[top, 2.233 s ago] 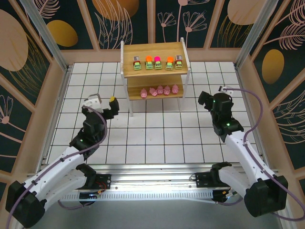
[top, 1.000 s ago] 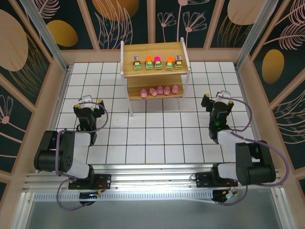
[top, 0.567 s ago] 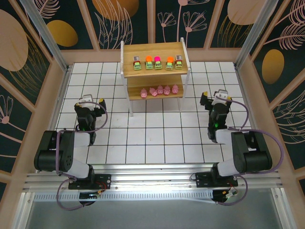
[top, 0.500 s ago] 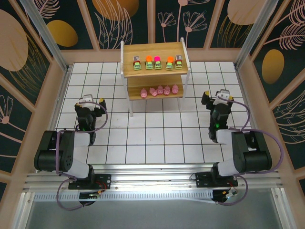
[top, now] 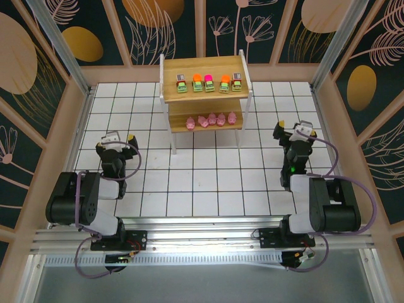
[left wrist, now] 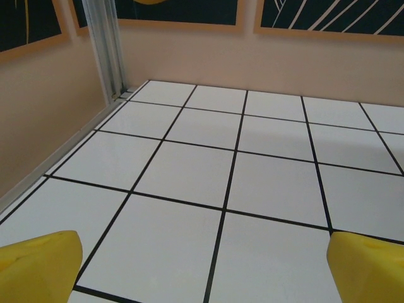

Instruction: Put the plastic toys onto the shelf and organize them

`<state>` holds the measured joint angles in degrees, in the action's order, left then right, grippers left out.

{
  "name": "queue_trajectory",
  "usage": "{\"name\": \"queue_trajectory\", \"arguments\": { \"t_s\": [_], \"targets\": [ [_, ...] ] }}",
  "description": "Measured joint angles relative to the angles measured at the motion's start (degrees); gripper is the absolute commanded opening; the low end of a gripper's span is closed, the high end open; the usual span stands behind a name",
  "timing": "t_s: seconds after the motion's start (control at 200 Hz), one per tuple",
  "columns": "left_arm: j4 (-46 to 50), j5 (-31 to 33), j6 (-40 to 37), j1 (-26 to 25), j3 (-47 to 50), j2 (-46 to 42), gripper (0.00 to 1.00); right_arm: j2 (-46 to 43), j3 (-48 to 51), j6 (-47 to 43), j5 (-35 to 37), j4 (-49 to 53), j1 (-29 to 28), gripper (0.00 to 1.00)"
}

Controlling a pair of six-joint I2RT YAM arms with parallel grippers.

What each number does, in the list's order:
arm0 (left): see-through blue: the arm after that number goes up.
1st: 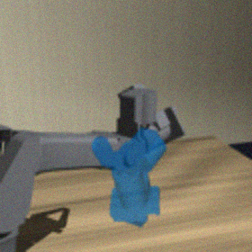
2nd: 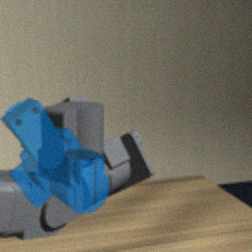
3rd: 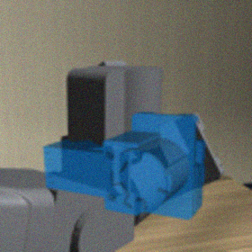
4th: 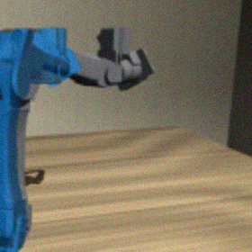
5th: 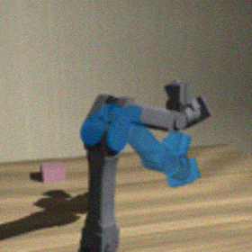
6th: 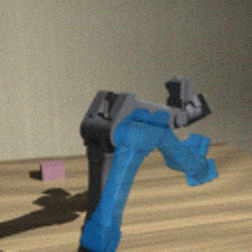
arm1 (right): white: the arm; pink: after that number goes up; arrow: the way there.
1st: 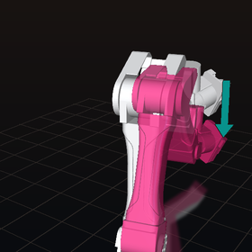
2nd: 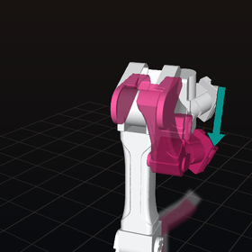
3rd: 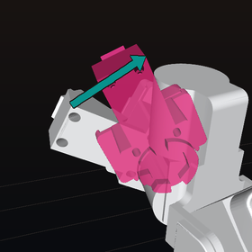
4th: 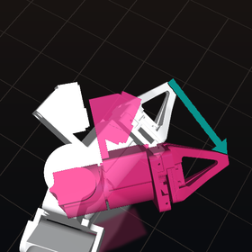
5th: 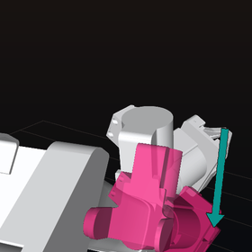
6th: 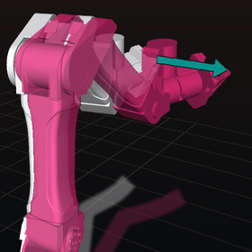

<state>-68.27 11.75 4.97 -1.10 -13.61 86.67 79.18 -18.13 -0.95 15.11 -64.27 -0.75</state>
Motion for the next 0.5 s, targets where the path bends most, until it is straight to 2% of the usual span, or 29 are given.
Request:
{"name": "queue_trajectory", "arguments": {
  "t_s": [0.255,0.501],
  "targets": [
    [-2.25,-0.44,0.00,0.00,0.02,0.13,0.99,-1.66,0.87,-0.28,2.16,2.19,-0.33,0.98],
    [-2.25,-0.66,0.00,0.00,0.02,0.13,0.99,-1.68,0.52,-0.61,1.42,5.38,-0.42,0.98]
  ]
}}
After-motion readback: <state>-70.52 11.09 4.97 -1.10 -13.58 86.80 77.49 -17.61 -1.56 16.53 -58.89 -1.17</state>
